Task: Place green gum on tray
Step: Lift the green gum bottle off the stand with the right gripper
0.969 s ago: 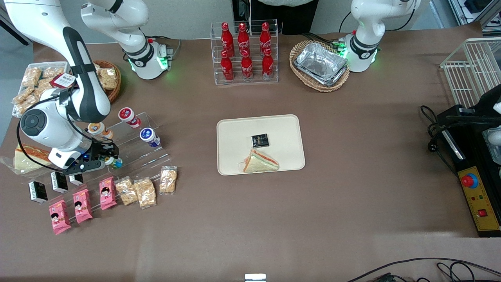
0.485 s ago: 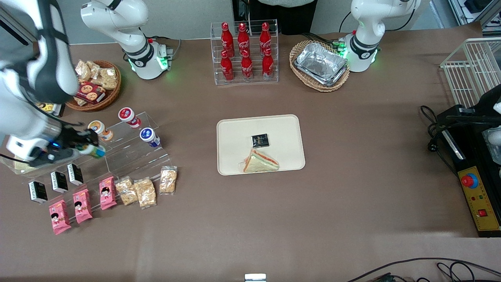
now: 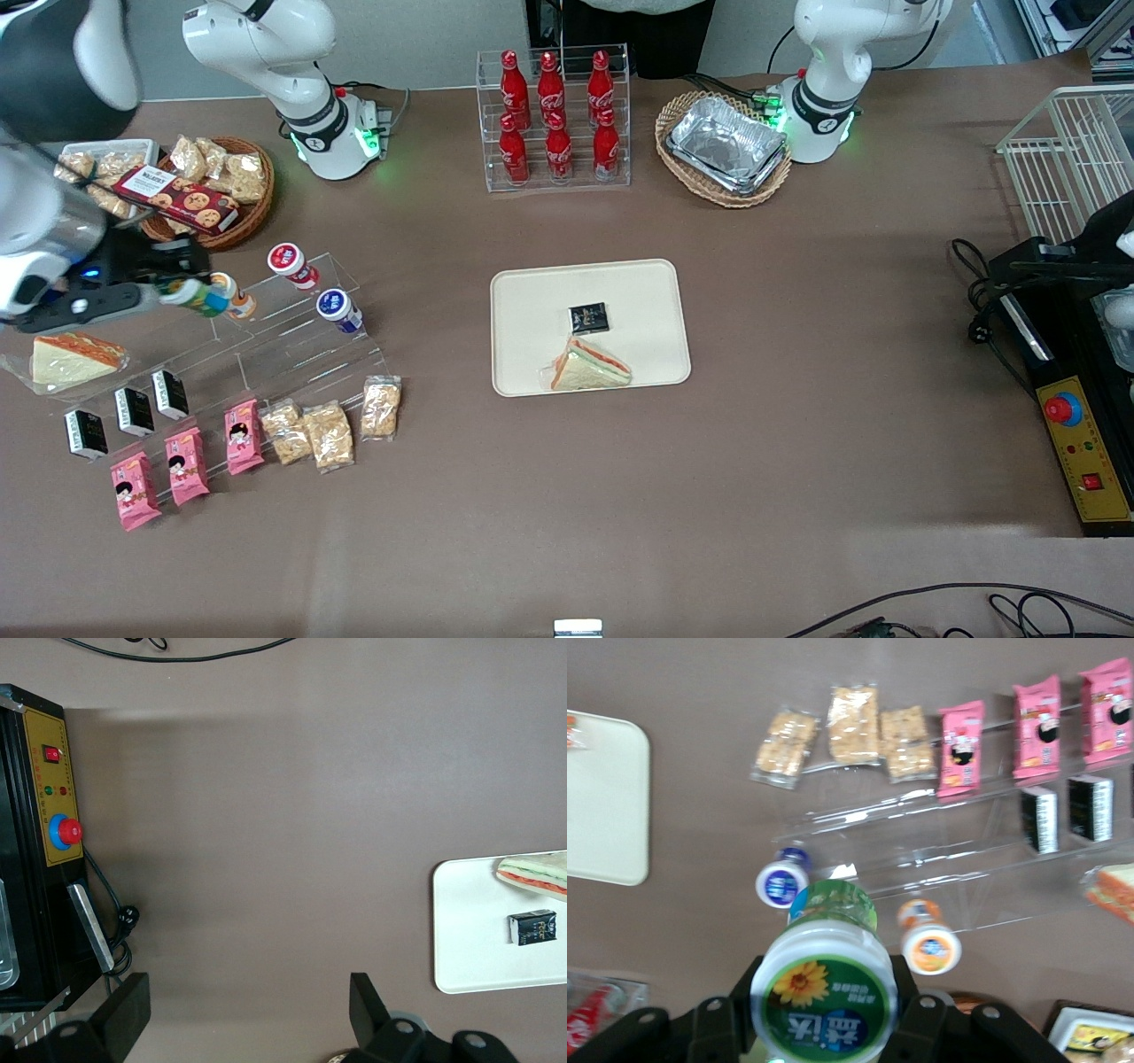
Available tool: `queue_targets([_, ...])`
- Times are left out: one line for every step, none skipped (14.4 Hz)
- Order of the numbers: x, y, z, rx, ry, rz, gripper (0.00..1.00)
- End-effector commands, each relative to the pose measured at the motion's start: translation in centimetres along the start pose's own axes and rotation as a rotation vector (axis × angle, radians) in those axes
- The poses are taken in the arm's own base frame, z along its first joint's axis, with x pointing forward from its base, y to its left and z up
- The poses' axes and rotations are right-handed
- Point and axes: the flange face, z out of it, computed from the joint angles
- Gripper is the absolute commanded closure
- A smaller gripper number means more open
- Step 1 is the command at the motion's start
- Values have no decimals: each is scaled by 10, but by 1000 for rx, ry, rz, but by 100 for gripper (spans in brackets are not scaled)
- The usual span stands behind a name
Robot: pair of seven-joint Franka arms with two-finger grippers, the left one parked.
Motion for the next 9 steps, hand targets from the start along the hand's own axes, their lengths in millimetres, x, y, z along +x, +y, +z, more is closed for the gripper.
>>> queue_targets([4, -93, -6, -10, -18, 86, 100])
queue_targets([2, -125, -7, -5, -15, 121, 100])
queue_targets([0, -155, -6, 9, -18, 170, 100])
queue_targets([-3, -189, -3, 13, -18, 198, 100])
queue_targets([-7, -221, 4, 8, -28, 226, 100])
queue_targets([-6, -249, 11, 12, -19, 262, 100])
queue_targets([-5, -274, 19, 21, -7, 293, 100])
queue_targets([-4, -298, 27, 31, 6, 310, 100])
queue_targets([-2, -318, 38, 43, 14, 320, 100])
